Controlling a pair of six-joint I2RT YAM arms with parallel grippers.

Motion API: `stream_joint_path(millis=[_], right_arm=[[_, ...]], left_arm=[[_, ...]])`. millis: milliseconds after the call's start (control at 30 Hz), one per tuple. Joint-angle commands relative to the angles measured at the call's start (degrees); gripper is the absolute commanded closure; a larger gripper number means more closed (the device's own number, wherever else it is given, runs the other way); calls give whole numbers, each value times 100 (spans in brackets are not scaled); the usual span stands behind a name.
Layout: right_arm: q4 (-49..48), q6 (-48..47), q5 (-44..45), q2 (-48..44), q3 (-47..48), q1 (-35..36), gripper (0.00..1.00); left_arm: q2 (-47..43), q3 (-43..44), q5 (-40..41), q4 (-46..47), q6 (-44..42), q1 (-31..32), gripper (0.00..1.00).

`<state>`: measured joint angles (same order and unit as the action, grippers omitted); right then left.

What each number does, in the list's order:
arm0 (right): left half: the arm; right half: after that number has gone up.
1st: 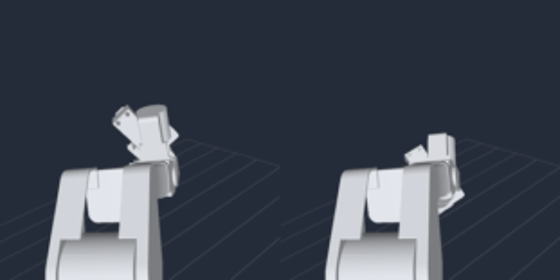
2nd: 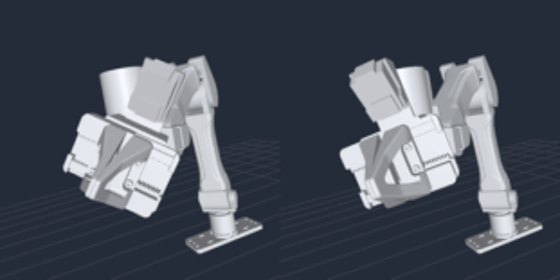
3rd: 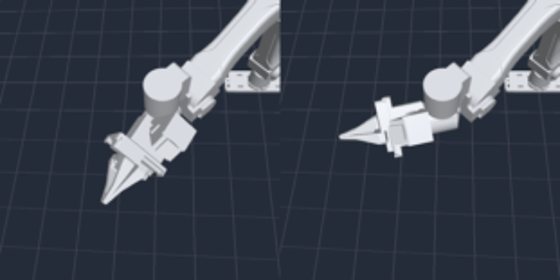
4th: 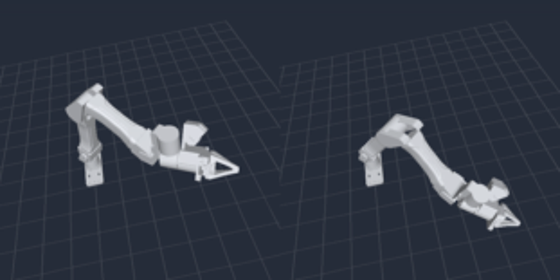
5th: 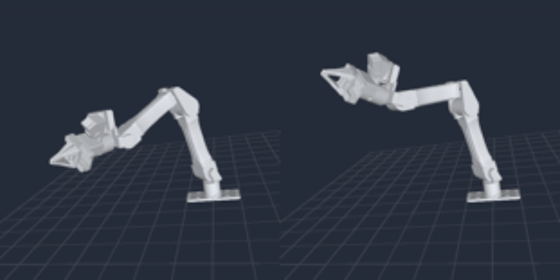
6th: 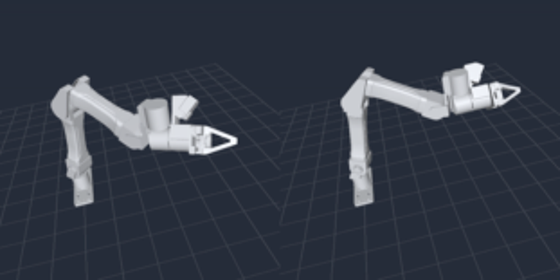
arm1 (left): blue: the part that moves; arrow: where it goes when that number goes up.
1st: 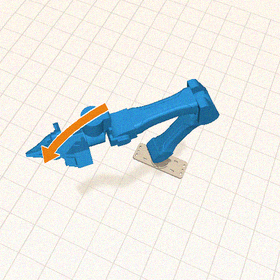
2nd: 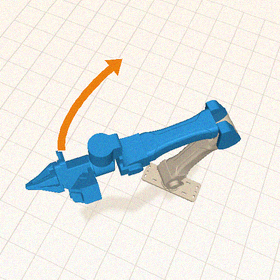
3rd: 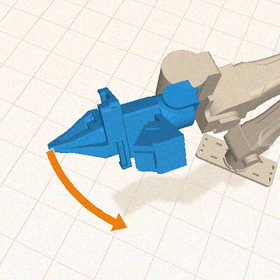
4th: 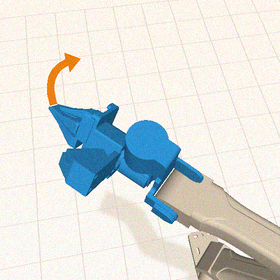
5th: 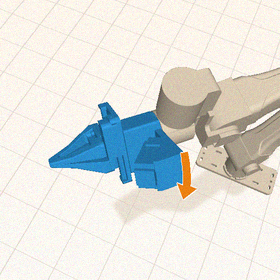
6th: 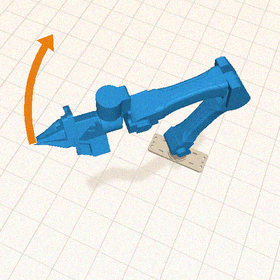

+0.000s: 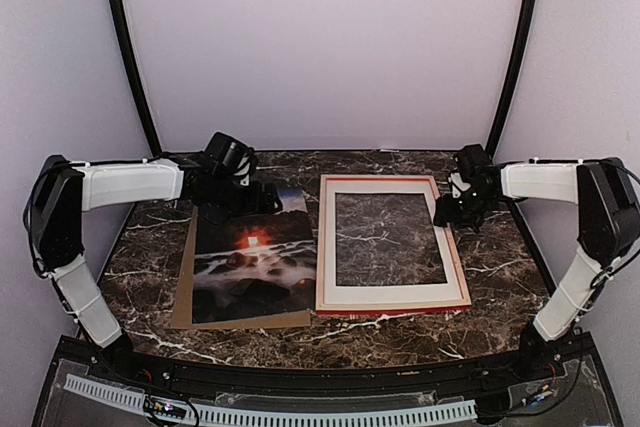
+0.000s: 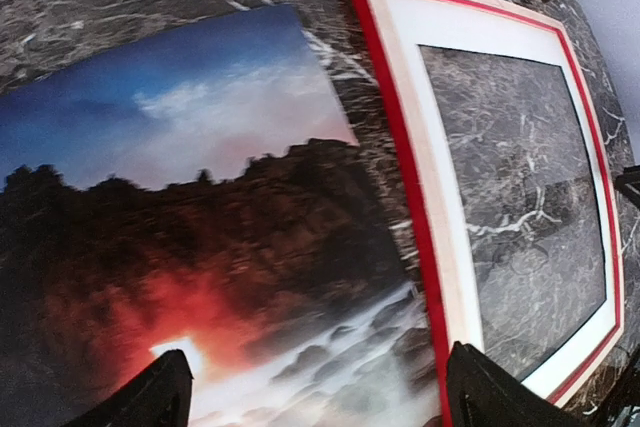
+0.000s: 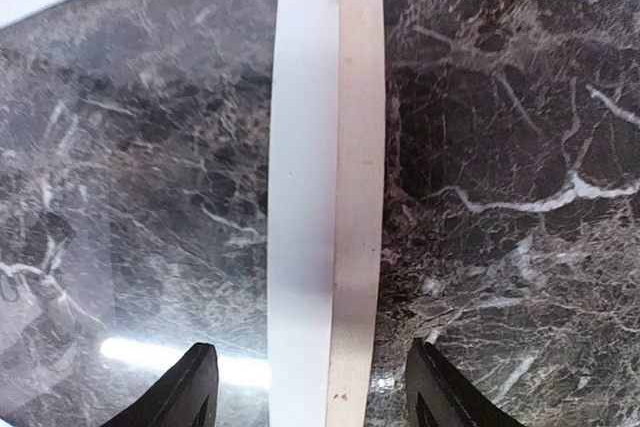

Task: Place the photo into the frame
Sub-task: Adjust the mat board on the frame body, then move the frame body to the center of the board.

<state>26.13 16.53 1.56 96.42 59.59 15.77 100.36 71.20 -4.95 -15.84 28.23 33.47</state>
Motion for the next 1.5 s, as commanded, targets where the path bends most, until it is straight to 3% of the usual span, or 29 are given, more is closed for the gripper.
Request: stream_joint_path(millis=[0, 200, 367, 800, 1033, 1467], right_arm=[[-12, 45, -15, -540, 280, 109, 31], [-222, 260, -320, -616, 580, 821, 26], [-453, 463, -601, -143, 1157, 1679, 25], [-363, 605, -1134, 2262, 3620, 3430, 25], [-38, 708, -1206, 3171, 4398, 3722, 26], [440, 754, -652, 3523, 4292, 3589, 27]], left_arm=[[-804, -746, -599, 76, -40, -550, 2], [-1288, -1378, -1360, 177, -42, -1347, 1], [-1449, -1816, -2058, 376, 6, -1974, 1], [-1795, -2165, -1927, 302, -198, -2408, 1], [-1858, -2253, -1775, 232, -198, -2598, 1], [-1871, -2364, -1503, 212, -195, -2706, 1]])
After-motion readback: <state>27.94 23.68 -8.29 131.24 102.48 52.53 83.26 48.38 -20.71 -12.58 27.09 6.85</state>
